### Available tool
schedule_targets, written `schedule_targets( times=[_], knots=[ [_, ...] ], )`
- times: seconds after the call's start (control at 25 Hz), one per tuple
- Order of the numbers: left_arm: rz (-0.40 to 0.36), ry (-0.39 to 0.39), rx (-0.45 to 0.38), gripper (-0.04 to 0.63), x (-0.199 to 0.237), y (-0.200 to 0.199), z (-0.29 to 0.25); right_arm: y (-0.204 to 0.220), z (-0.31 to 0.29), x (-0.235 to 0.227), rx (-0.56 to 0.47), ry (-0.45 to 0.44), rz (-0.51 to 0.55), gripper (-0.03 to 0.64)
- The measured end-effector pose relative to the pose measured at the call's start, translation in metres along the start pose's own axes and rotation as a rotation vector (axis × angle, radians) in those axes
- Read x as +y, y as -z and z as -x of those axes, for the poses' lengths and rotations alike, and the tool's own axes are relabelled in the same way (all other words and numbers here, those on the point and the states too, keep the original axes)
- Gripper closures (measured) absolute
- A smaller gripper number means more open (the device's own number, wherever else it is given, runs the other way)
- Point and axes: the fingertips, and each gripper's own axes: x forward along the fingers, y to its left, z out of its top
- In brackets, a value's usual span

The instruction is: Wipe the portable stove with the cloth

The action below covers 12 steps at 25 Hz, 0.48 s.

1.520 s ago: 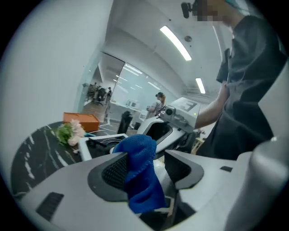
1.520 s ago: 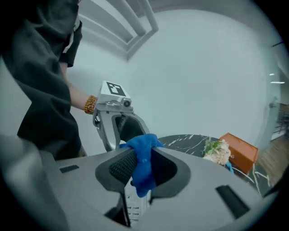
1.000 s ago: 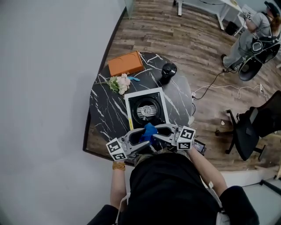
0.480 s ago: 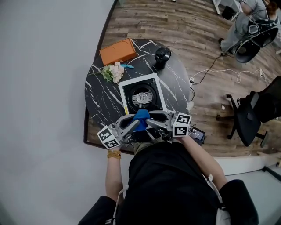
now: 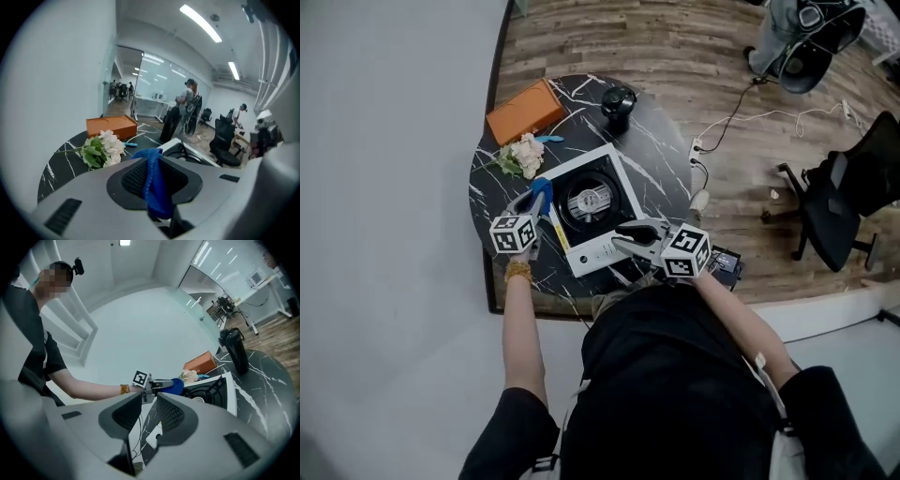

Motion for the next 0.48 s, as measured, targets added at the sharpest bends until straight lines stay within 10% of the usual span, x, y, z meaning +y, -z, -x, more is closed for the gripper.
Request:
schedule_targets(
  times=[0.2, 0.48],
  knots=[
    [-0.009, -0.090, 0.095, 0.528, -0.010, 0.030, -0.037, 0.004, -0.004, 0.002, 0.054, 0.006, 0.080, 0.526],
    [-0.043, 0.033, 0.244, 0.537, -0.053, 0.090, -0.011, 0.019, -0.007, 0.005, 0.086, 0.002, 0.069, 0.526]
  ],
)
